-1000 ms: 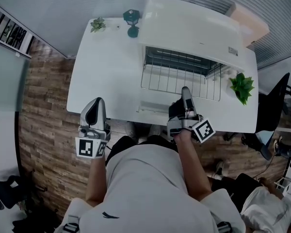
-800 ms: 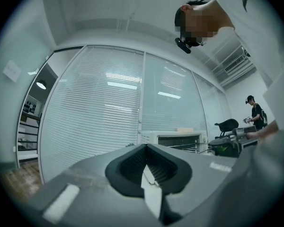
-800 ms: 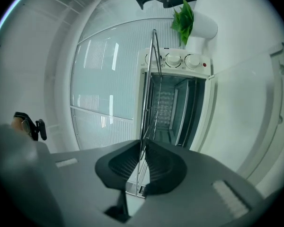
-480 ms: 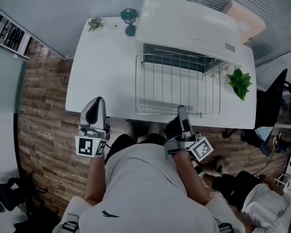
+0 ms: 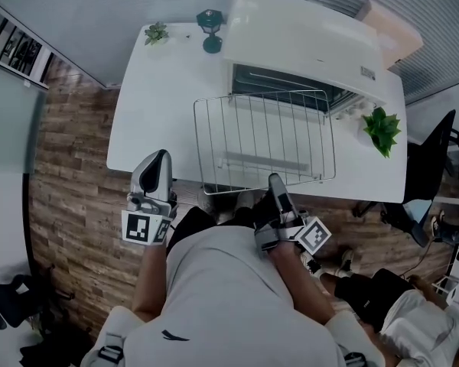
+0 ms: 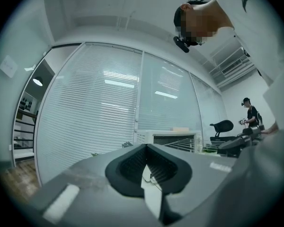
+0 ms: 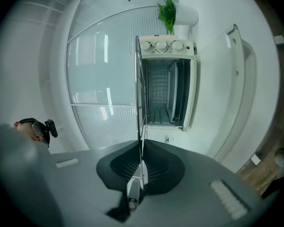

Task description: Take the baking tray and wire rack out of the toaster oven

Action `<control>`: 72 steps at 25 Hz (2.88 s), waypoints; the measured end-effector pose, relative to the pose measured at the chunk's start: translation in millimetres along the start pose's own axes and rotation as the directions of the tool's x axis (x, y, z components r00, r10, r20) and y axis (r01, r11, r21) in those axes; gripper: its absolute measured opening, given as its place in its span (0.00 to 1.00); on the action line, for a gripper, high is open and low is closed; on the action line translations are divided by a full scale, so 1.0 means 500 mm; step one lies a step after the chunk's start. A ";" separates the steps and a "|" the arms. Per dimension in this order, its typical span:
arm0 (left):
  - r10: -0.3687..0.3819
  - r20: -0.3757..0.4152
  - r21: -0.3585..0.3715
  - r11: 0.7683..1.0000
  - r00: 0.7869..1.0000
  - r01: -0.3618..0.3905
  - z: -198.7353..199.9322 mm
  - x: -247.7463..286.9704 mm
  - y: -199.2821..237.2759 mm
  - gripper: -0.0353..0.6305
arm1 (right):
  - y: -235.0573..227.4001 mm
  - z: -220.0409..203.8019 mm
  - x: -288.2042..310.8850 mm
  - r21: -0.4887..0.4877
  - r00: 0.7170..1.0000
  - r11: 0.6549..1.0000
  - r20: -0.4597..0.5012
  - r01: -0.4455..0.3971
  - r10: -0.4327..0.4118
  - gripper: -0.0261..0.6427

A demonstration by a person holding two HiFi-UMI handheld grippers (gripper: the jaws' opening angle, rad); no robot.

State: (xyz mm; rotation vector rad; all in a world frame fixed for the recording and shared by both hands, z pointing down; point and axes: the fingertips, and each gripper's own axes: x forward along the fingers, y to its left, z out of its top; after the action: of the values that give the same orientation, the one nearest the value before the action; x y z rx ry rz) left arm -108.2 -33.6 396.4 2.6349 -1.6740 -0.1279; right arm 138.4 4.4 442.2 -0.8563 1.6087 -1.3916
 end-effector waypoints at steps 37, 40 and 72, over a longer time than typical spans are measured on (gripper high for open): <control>0.481 -0.019 -0.014 0.876 0.876 -0.481 0.001 -0.297 0.279 0.06 | -0.306 -0.519 0.354 0.060 0.801 0.971 -0.578 0.230 -0.154 0.06; 0.479 -0.019 -0.024 0.877 0.878 -0.479 -0.003 -0.295 0.289 0.06 | -0.308 -0.525 0.361 0.069 0.804 0.969 -0.574 0.239 -0.158 0.07; 0.366 -0.102 -0.136 0.916 0.925 -0.378 -0.116 -0.252 0.277 0.06 | -0.270 -0.493 0.334 0.062 0.738 0.866 -0.556 0.496 -0.383 0.54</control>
State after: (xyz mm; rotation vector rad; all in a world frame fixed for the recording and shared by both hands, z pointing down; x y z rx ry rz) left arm -281.8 19.9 470.0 2.1382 -2.0116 -0.1416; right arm -158.7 -59.9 562.7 -0.8028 1.6654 -2.2603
